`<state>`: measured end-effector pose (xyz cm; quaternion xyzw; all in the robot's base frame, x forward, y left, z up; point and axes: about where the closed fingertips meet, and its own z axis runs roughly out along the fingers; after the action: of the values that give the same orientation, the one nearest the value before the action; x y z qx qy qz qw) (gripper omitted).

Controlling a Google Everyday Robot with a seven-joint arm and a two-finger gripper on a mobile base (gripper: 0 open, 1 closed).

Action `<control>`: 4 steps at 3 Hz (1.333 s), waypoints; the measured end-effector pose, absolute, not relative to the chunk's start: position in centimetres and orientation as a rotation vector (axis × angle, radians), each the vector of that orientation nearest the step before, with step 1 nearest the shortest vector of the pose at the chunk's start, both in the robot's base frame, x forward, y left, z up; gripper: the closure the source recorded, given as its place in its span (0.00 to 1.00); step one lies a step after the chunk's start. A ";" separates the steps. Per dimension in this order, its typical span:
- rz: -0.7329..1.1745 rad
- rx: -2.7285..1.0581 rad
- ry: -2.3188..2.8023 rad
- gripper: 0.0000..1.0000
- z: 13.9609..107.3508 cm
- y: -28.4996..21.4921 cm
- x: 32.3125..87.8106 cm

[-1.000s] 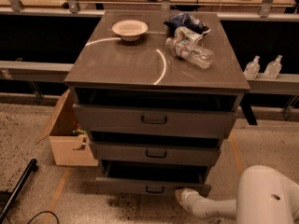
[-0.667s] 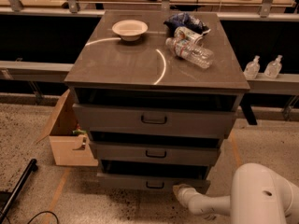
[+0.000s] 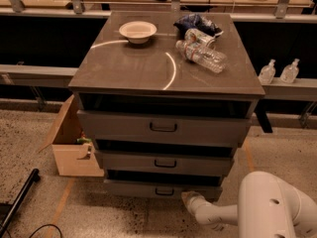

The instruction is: Close bottom drawer

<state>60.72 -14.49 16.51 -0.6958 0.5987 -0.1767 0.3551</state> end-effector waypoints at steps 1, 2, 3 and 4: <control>-0.475 -1.786 1.545 1.00 16.6 -14.3 61.3; -0.500 -1.769 1.538 1.00 16.9 -14.3 61.7; -0.535 -1.742 1.528 1.00 17.6 -14.5 62.3; -0.530 -1.733 1.528 1.00 17.8 -14.6 62.3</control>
Offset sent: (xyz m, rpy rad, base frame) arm 0.0144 -0.0012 0.0084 -0.0073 -0.0685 -0.0322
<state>62.27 -14.60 17.78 -0.6774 0.5973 -0.2070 0.3761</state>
